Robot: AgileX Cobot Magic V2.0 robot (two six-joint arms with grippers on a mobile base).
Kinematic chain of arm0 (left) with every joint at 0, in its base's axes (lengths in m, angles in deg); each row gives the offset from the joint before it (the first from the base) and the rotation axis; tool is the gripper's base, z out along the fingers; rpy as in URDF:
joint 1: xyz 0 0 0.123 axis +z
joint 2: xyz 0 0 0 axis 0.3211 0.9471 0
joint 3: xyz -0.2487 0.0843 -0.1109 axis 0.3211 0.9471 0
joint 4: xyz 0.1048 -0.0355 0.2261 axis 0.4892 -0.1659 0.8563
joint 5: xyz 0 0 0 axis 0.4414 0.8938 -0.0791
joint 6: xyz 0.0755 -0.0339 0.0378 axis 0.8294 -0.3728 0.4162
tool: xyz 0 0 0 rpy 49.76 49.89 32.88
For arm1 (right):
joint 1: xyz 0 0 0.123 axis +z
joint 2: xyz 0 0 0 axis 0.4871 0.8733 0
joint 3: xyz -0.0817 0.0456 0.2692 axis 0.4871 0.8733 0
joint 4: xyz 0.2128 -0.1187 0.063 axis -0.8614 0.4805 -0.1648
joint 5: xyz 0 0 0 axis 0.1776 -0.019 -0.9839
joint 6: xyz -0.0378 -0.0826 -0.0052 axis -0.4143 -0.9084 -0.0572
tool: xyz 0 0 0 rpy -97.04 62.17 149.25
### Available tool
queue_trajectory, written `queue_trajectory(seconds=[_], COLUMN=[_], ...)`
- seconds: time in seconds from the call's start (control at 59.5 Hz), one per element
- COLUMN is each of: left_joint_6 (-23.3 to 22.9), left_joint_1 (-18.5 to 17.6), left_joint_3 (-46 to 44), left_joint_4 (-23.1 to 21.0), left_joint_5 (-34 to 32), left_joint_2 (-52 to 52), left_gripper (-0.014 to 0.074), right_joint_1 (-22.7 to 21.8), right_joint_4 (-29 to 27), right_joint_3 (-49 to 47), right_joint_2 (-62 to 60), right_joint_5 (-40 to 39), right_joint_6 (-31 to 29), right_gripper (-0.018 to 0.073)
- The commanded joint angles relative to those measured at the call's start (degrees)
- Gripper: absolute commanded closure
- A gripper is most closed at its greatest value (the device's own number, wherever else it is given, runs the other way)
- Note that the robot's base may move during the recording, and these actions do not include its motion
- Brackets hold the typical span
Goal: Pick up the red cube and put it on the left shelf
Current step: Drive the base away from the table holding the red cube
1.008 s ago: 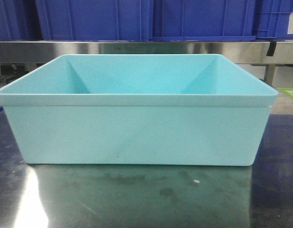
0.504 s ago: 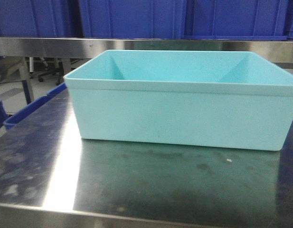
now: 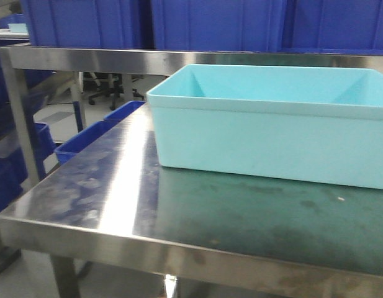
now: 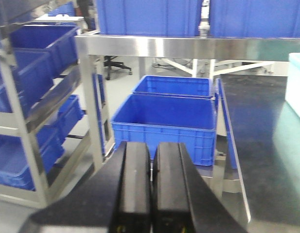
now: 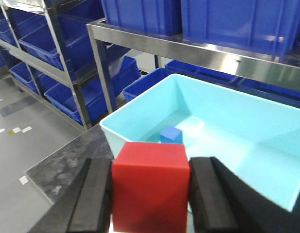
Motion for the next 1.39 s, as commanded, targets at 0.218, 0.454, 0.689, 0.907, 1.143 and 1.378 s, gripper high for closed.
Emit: queue_trajectory(seconds=[0.218, 0.454, 0.689, 0.907, 1.143, 1.378], left_joint_6=[0.0, 0.0, 0.0, 0.0, 0.0, 0.0], left_joint_1=[-0.3, -0.3, -0.3, -0.3, -0.3, -0.3], left_joint_3=[1.3, 1.3, 1.3, 1.3, 1.3, 1.3], left_joint_4=[-0.2, -0.2, -0.2, -0.2, -0.2, -0.2], left_joint_5=[-5.0, -5.0, -5.0, -5.0, -5.0, -5.0], left_joint_2=[-0.8, -0.8, -0.8, -0.8, -0.8, -0.8], left_gripper=[0.0495, 0.0495, 0.0495, 0.0495, 0.0495, 0.0495], right_joint_1=[-0.5, -0.5, -0.5, -0.5, -0.5, -0.5], right_joint_4=[0.3, 0.3, 0.3, 0.3, 0.3, 0.3], right_joint_3=[-1.5, -1.5, -1.5, -1.5, -1.5, -1.5], right_joint_2=[0.1, 0.1, 0.1, 0.1, 0.1, 0.1], right_joint_5=[-5.1, -5.1, -5.1, -5.1, -5.1, -5.1], right_joint_6=[-0.4, -0.4, -0.4, -0.4, -0.4, -0.4], right_gripper=[0.0503, 0.0503, 0.0503, 0.0503, 0.0503, 0.0503])
